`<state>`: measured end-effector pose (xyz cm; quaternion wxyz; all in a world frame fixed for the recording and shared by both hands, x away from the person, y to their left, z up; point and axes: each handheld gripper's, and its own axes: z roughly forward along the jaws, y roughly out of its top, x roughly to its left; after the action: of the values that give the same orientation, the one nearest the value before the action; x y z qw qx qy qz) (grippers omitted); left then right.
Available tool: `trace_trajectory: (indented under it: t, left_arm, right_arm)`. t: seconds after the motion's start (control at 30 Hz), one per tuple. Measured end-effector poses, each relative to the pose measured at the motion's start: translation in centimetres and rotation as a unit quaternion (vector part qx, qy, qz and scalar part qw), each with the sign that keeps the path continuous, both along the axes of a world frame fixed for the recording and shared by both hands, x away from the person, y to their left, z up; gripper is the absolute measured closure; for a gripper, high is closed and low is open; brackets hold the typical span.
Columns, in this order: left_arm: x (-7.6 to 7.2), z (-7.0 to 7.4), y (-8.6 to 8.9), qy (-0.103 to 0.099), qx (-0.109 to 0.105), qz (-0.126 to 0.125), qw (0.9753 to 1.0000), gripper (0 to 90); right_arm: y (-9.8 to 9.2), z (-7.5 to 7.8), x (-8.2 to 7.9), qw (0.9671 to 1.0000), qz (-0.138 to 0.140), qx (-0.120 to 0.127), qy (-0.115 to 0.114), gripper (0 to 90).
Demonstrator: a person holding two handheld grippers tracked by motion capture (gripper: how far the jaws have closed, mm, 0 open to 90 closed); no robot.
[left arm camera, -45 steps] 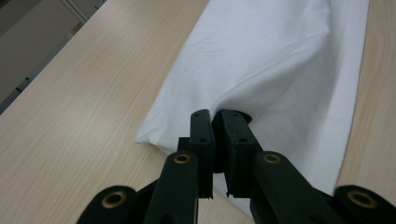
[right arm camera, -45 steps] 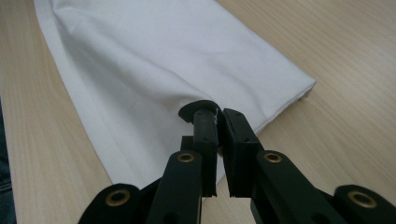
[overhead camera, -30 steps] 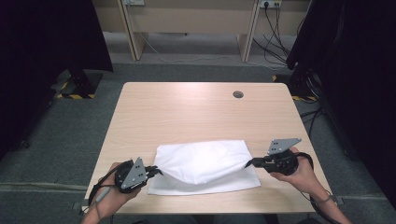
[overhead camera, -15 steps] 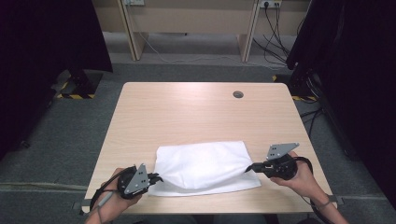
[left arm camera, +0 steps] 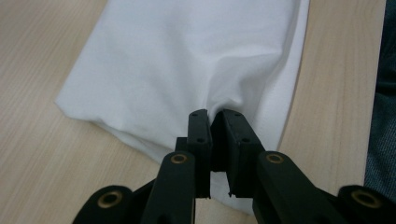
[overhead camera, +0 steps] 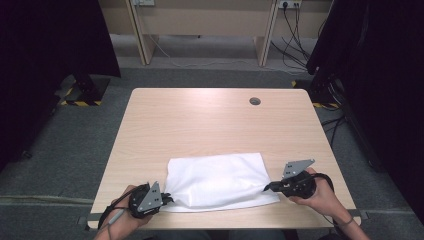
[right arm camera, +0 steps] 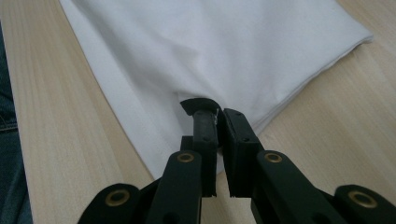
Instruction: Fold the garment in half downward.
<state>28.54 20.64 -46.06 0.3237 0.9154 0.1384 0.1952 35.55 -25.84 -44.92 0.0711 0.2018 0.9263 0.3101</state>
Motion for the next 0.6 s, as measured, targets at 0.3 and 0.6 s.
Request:
trace_trajectory:
  t: [0.3, 0.6]
  left_arm:
    - [0.14, -0.68, -0.35, 0.01, 0.018, -0.002, 0.9998, 80.2]
    - [0.61, -0.92, -0.74, 0.015, 0.03, -0.004, 0.9994, 79.9]
  right_arm:
    - [0.11, -0.76, -0.41, 1.0, 0.001, -0.008, 0.002, 84.5]
    - [0.2, -1.02, -0.51, 0.9999, -0.005, -0.008, -0.002, 84.3]
